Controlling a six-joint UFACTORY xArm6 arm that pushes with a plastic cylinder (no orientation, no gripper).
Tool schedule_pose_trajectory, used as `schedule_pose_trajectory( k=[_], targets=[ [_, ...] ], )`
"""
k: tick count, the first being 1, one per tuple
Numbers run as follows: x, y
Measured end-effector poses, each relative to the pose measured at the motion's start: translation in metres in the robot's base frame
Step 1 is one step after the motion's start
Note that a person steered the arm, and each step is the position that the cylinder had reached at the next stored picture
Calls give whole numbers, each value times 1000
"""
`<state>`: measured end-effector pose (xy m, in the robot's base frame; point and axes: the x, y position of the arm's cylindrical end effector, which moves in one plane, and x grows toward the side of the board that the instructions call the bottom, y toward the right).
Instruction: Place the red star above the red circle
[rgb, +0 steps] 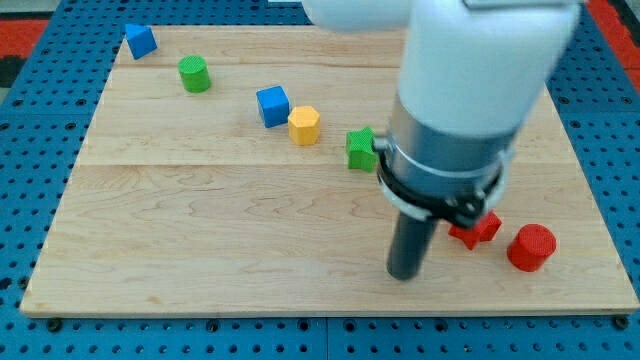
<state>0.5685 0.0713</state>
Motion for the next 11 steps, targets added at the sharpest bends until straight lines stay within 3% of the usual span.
schedule_pose_trajectory(
  k=[4, 5, 6, 7, 8, 9, 11],
  targets=[
    [-34, -6],
    [-59, -12],
    [-66, 17],
    [-70, 11],
    [-47, 9],
    [-20, 31],
    [-39, 118]
  ],
)
